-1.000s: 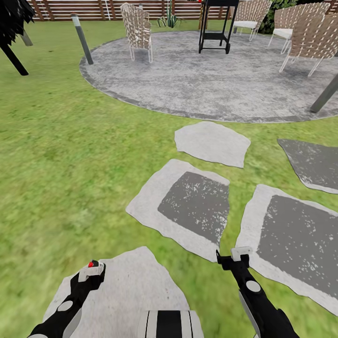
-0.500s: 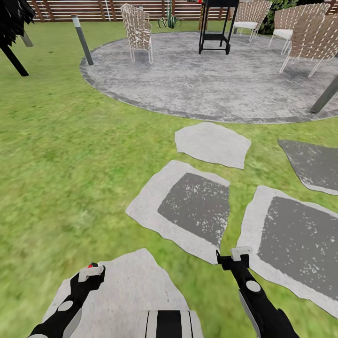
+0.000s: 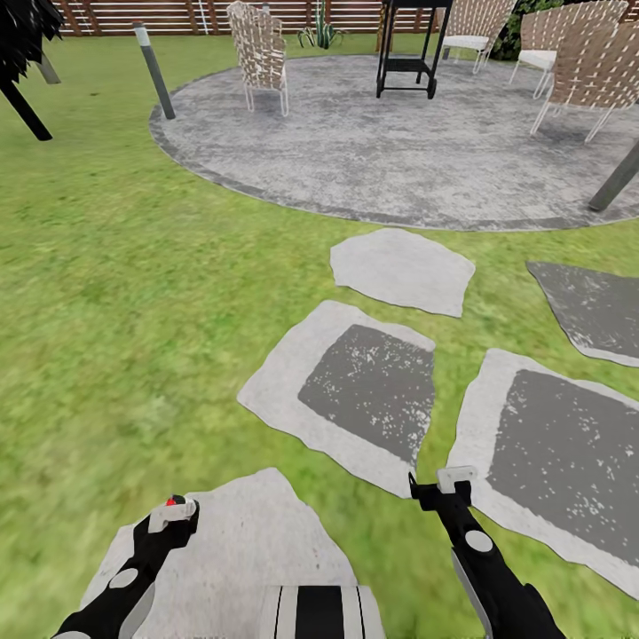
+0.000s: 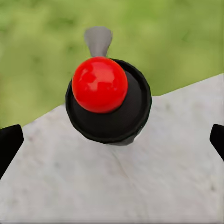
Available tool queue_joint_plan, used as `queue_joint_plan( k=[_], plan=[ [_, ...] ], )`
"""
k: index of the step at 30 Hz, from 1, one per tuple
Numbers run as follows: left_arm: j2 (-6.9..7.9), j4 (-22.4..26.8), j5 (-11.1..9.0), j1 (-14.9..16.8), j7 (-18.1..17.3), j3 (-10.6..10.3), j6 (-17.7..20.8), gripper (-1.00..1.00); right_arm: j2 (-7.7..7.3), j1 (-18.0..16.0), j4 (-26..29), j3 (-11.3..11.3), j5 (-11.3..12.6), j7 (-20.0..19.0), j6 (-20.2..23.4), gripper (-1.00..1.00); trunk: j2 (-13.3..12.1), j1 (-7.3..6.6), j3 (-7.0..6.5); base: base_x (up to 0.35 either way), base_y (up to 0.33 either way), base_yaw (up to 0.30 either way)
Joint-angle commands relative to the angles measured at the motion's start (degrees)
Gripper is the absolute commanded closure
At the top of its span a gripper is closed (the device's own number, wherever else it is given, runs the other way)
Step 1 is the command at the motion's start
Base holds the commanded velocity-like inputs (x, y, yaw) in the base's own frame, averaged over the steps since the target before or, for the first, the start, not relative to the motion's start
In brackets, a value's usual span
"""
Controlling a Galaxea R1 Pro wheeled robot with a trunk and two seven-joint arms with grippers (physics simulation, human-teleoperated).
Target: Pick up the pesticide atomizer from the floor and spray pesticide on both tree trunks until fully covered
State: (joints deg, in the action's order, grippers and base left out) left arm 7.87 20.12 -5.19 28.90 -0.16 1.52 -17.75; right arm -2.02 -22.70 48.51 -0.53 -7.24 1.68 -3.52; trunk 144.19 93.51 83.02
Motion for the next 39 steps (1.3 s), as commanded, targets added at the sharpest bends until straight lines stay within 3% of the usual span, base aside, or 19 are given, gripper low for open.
queue_joint_plan(
  k=[1,39],
  plan=[
    [0.00,0.0,0.0,0.0,0.0,0.0,0.0,-1.00,0.00,0.0,0.0,0.0,0.0,0.0,0.0,-1.00,0.0,0.02,0.29,0.000,0.000,0.000],
    [-0.29,0.5,0.0,0.0,0.1,0.0,0.0,-1.00,0.00,0.0,0.0,0.0,-0.1,0.0,0.0,-1.00,0.0,0.02,0.62,0.031,0.000,0.025]
  ],
)
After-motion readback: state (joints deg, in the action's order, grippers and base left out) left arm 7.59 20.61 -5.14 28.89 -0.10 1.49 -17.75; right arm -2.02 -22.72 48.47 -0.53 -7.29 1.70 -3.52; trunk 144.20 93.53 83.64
